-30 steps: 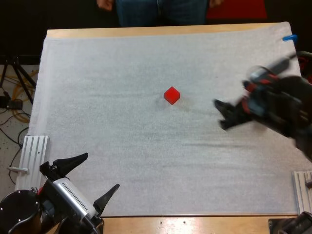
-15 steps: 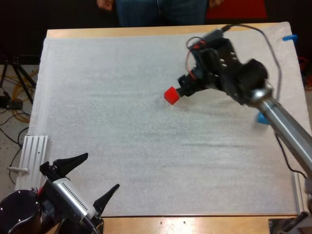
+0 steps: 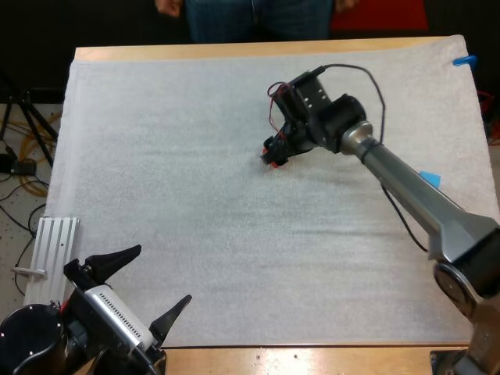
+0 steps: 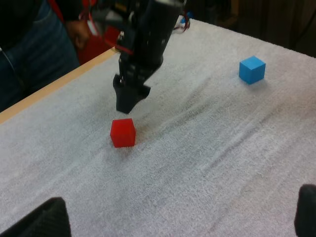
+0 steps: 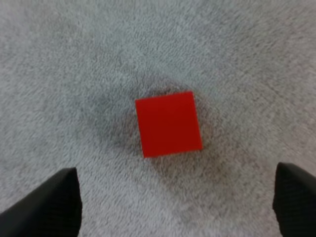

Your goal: Stack red cube on blue cube

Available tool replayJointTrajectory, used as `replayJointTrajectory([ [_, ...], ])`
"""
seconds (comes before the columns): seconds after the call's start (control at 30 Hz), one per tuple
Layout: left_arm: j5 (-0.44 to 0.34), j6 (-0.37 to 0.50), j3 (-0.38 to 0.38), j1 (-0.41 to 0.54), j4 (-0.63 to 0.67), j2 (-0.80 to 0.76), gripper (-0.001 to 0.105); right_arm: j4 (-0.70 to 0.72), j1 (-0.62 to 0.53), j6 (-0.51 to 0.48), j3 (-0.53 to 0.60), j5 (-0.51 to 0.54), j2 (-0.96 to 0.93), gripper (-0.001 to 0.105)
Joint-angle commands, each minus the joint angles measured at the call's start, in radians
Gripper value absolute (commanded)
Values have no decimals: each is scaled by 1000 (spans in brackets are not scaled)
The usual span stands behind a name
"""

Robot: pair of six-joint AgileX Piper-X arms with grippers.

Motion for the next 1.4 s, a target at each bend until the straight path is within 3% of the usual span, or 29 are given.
replayJointTrajectory([
  [0.0,6,0,-8,-4,-2,1,87,-24,1,-3,-14,-10,9,75],
  [0.2,6,0,-8,-4,-2,1,87,-106,1,-3,-16,-10,75,75],
  [0.67,6,0,-8,-4,-2,1,87,-93,1,-3,-61,-66,196,74],
  [0.73,6,0,-8,-4,-2,1,87,-94,1,-3,-61,-66,201,67],
  [0.8,6,0,-8,-4,-2,1,87,-98,1,-3,-61,-66,200,49],
  [0.9,6,0,-8,-4,-2,1,87,-97,1,-3,-64,-55,200,30],
  [1.0,6,0,-8,-4,-2,1,87,-90,1,5,-64,-53,193,21],
  [1.37,6,0,-8,-4,-3,1,87,-16,-11,37,-64,-53,22,17],
])
